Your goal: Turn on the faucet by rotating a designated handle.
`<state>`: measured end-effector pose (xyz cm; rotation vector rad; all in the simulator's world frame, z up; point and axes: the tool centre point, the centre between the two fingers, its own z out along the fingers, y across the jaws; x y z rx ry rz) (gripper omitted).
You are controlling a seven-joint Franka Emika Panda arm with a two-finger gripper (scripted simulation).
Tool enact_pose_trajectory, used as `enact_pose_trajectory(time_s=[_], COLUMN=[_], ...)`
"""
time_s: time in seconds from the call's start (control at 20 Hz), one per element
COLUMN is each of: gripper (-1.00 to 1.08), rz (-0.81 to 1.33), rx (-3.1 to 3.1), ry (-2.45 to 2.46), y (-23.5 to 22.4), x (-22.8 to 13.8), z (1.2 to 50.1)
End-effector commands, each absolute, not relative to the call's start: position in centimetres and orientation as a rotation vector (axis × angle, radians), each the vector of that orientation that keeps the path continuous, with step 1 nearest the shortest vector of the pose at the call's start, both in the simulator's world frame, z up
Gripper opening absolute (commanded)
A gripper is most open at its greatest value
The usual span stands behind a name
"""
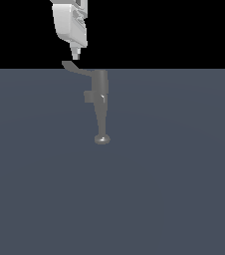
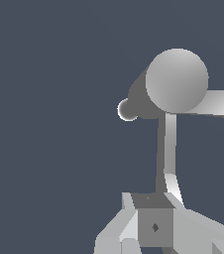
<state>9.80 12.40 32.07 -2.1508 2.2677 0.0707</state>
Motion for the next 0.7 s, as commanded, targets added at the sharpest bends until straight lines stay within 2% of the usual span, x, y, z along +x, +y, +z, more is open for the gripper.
enact_pose_trajectory(time_s=[0.0,0.65], gripper=[-1.0,-1.0], rz=[0.047,0.0], rx=[-2.11,-2.038], ry=[2.314,2.39], y=[13.0,14.1], x=[10.4,11.5], z=[31.4,30.0])
